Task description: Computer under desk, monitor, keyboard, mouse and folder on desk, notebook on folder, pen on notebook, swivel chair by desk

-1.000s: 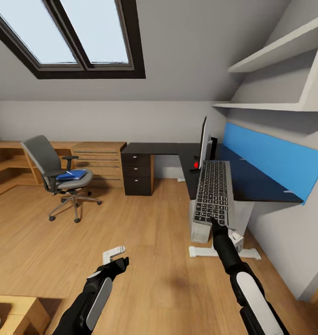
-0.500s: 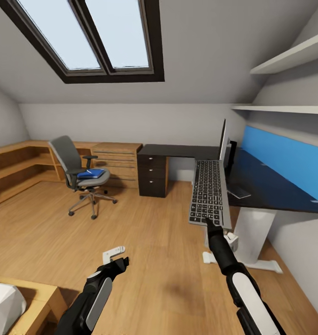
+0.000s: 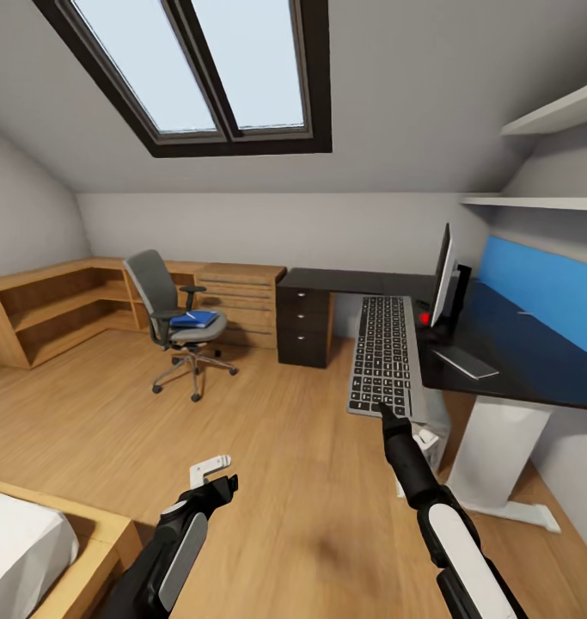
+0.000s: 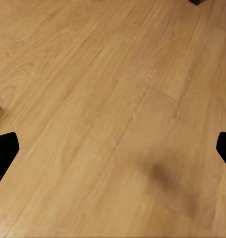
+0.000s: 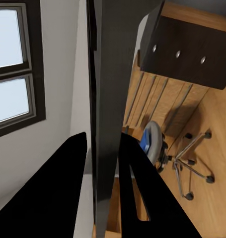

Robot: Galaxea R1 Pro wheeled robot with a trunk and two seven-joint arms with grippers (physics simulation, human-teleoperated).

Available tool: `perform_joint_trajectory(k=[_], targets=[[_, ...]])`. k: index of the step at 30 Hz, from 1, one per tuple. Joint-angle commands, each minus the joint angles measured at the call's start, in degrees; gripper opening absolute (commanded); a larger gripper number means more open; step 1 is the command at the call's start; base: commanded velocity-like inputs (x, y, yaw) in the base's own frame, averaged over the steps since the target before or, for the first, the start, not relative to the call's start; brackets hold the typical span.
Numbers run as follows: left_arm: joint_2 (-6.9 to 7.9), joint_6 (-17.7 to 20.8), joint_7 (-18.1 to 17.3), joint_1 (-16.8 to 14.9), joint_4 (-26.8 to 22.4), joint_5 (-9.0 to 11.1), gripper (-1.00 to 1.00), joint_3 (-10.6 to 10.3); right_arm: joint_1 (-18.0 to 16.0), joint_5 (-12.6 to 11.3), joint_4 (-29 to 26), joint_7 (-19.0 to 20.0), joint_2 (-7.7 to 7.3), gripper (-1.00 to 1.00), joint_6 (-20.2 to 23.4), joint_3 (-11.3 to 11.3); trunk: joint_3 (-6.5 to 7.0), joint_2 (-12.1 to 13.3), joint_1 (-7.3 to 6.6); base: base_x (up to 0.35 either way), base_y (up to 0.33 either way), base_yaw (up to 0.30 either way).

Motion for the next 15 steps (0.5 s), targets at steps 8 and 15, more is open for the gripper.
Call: perform_joint_trajectory(k=[8, 15], targets=[[0.02, 0.12, 0.52, -0.03, -0.08, 0.60, 1.00, -0.15, -0.04, -0.60, -0.07, -0.03, -0.06, -1.00, -0.34, 0.29, -0.06, -0.03, 0.02, 0.292, 0.125, 0.004], [0.02, 0.10, 0.52, -0.03, -0.08, 0.56, 1.00, -0.19, -0.04, -0.67, -0.07, -0.03, -0.06, -1.00, -0.29, 0.24, -0.06, -0.03, 0.02, 0.304, 0.137, 0.000]])
